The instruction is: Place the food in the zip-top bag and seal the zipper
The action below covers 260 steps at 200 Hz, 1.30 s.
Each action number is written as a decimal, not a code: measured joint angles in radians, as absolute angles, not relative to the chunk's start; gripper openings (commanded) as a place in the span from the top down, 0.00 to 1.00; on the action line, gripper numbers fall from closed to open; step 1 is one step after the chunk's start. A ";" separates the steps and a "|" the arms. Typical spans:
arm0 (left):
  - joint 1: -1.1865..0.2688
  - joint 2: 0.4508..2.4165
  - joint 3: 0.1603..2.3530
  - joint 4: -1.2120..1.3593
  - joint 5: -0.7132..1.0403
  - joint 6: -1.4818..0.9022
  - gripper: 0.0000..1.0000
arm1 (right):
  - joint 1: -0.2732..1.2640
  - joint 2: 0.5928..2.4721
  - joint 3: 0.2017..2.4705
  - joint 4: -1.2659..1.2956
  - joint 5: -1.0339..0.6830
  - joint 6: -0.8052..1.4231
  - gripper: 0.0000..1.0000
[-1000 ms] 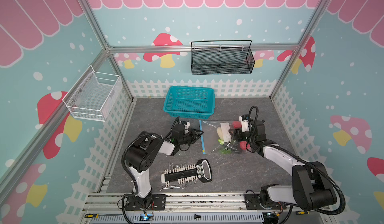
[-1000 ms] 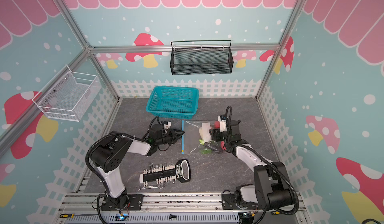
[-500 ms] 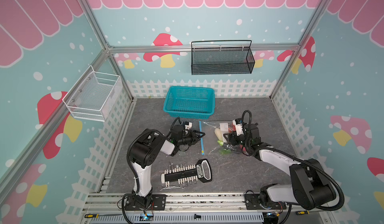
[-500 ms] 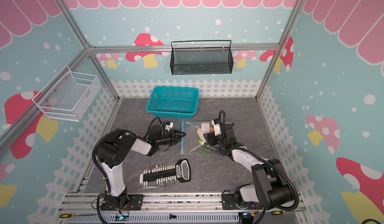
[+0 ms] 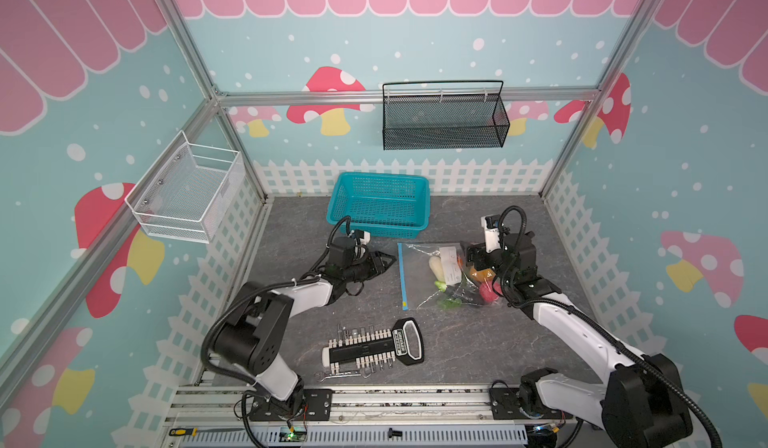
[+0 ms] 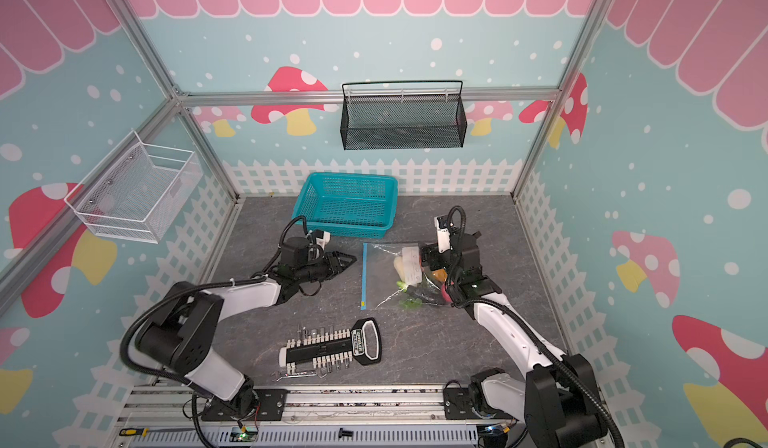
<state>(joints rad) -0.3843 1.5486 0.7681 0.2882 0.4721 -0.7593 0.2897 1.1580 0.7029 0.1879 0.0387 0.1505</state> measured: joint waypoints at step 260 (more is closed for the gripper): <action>-0.114 1.321 0.468 0.407 -0.307 -0.072 0.04 | 0.044 1.217 0.174 1.090 0.077 -0.030 0.05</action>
